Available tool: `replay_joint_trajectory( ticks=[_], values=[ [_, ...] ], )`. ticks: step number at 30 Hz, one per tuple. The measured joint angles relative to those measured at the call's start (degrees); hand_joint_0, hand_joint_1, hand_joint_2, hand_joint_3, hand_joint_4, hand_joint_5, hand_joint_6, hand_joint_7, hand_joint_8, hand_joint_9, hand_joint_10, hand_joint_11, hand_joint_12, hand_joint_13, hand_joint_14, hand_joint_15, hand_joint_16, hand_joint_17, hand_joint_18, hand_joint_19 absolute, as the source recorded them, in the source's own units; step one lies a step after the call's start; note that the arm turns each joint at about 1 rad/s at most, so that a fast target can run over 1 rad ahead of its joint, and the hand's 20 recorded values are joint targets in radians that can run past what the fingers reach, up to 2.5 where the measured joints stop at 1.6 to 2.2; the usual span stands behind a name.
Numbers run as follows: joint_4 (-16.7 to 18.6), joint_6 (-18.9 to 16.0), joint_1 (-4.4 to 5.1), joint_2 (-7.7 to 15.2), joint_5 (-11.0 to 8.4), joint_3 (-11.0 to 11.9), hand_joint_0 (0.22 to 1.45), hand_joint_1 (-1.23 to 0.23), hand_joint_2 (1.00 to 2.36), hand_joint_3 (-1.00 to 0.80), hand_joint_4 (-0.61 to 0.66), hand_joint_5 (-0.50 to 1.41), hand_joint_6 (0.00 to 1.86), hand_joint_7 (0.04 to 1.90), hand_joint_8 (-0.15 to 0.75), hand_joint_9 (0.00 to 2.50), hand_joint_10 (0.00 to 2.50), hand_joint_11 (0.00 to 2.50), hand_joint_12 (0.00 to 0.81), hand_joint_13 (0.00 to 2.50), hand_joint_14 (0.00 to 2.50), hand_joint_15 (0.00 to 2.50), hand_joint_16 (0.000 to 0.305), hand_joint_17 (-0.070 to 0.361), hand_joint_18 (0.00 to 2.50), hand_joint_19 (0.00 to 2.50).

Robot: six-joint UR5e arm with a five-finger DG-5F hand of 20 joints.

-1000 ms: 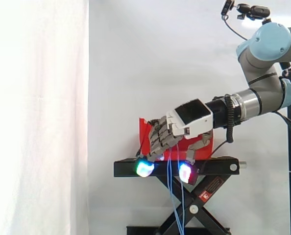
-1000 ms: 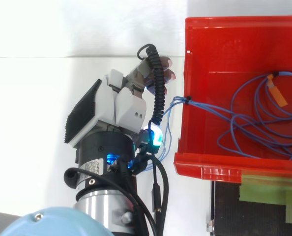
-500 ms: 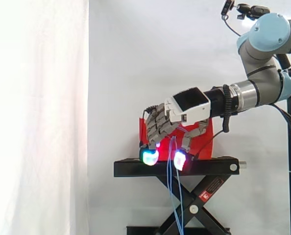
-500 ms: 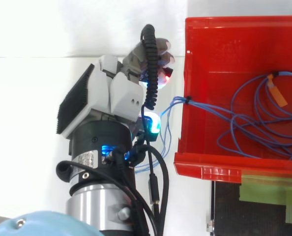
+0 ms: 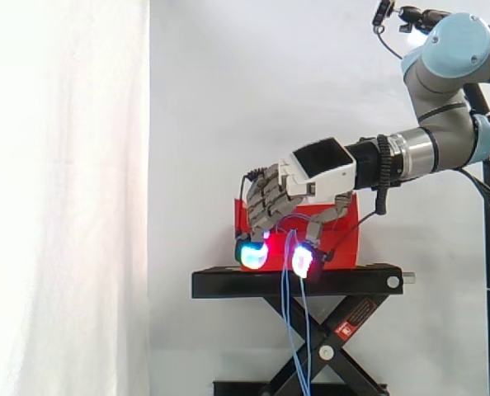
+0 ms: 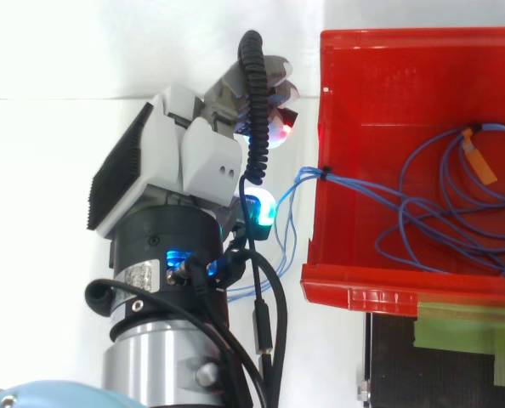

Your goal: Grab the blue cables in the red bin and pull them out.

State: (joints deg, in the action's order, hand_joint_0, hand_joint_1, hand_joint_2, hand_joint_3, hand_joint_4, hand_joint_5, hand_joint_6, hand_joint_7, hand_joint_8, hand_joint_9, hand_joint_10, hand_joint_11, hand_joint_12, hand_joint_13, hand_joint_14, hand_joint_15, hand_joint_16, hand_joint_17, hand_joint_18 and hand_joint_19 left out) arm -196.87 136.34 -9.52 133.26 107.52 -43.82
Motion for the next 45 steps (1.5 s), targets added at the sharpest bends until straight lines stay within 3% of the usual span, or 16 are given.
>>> replay_joint_trajectory(
  ticks=[15, 33, 45],
  values=[
    [-0.2, 1.3, -0.33, 0.0, 0.83, -2.1, 0.78, -0.89, 1.0, -1.0, 0.21, 0.67, 0.01, 0.65, 0.291, 0.8, 0.02, 1.12, 0.385, 0.75, 0.02, 0.71, 0.051, 0.115, 0.56, 0.6],
    [0.3, 2.1, -0.68, 0.0, 1.56, -2.9, 0.78, -0.89, 1.0, -1.0, 0.21, 0.69, 0.01, 0.66, 0.29, 0.8, 0.02, 1.12, 0.387, 0.75, 0.02, 0.71, 0.051, 0.114, 0.56, 0.59],
    [3.3, 2.6, -0.94, 0.0, 2.06, -4.7, 0.79, -0.89, 1.0, -1.0, 0.22, 0.71, 0.0, 0.67, 0.291, 0.8, 0.02, 1.12, 0.381, 0.75, 0.02, 0.7, 0.05, 0.113, 0.56, 0.6]
  ],
)
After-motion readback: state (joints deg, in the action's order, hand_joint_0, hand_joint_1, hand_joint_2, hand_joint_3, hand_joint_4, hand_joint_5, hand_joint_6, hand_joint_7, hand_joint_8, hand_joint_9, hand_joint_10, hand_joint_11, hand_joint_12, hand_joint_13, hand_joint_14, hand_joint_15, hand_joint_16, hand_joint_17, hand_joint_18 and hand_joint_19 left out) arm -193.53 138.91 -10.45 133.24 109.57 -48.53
